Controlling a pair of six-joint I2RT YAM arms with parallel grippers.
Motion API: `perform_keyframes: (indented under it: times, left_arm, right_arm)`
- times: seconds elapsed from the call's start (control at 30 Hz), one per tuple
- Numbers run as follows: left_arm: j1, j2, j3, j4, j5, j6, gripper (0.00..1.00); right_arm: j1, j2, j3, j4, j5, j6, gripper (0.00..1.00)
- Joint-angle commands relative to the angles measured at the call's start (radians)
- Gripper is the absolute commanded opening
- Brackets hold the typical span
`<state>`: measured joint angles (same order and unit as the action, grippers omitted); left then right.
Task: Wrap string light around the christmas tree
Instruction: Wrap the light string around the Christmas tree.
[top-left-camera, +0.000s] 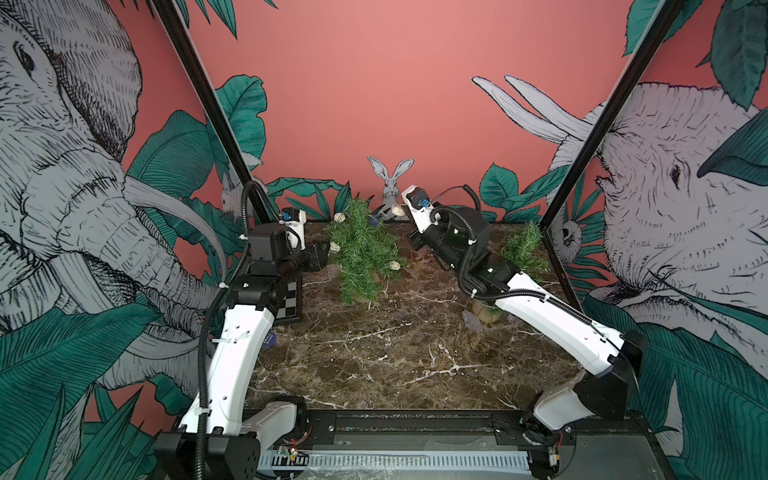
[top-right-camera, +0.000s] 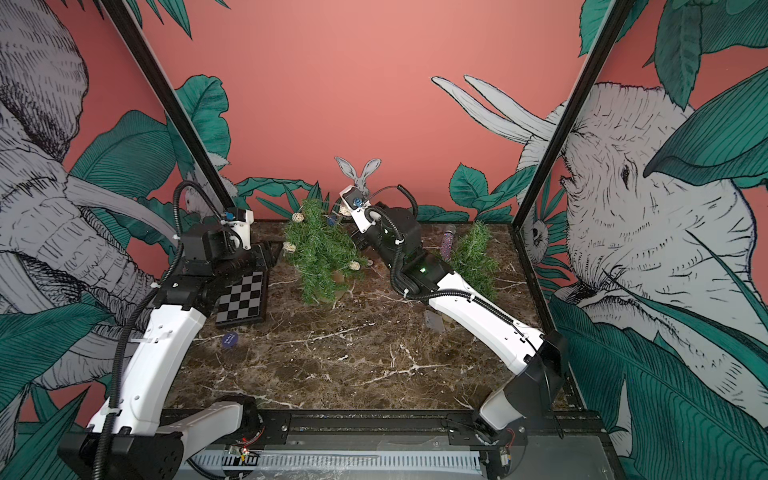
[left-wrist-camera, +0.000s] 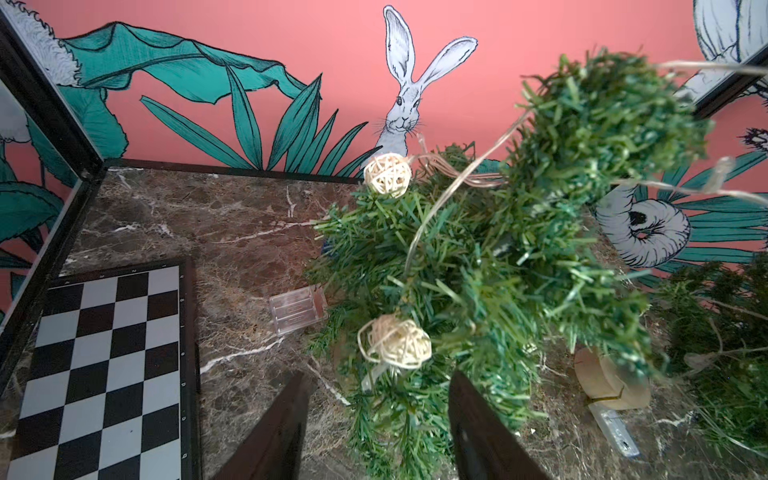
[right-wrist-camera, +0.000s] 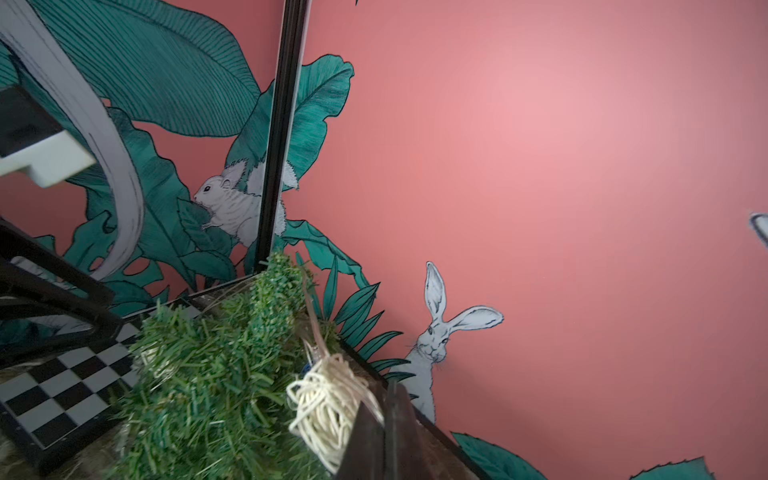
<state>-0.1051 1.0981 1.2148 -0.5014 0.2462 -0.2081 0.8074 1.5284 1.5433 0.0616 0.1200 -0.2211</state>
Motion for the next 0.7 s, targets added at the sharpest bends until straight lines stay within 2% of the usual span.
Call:
perform_keyframes:
  times: [0.0,0.07,0.17,0.23,0.3,0.43,0.57,0.67]
  left_arm:
    - [-0.022,-0.032,0.005,-0.057,-0.020,-0.002,0.56]
    - [-0.091,-0.049,0.007,-0.059,-0.054,0.002,0.56]
    - [-0.274,-0.048,0.013,-0.025,-0.120,0.011,0.56]
    - [-0.403,-0.025,-0.001,0.063,-0.142,0.042,0.56]
    - [-0.472,-0.004,-0.030,0.179,-0.145,0.108,0.57]
    - [-0.489,0.022,-0.142,0.533,-0.159,0.240,0.59]
    - [-0.489,0.120,-0.079,0.616,-0.077,0.273,0.59]
    - [-0.489,0.177,-0.036,0.627,-0.067,0.284,0.54]
  right_arm:
    - [0.003,0.006,0.057,-0.154,-0.034,0.160,0.00]
    - [0.003,0.015,0.091,-0.224,-0.065,0.247,0.00]
    - [0.003,0.023,0.118,-0.249,-0.164,0.361,0.00]
    - [0.003,0.022,0.120,-0.224,-0.210,0.431,0.00]
    - [0.002,0.022,0.113,-0.193,-0.237,0.474,0.00]
    - [-0.009,0.029,0.109,-0.146,-0.288,0.562,0.00]
    - [-0.020,0.039,0.085,-0.085,-0.347,0.646,0.00]
    - [-0.024,0.045,0.069,-0.061,-0.364,0.675,0.00]
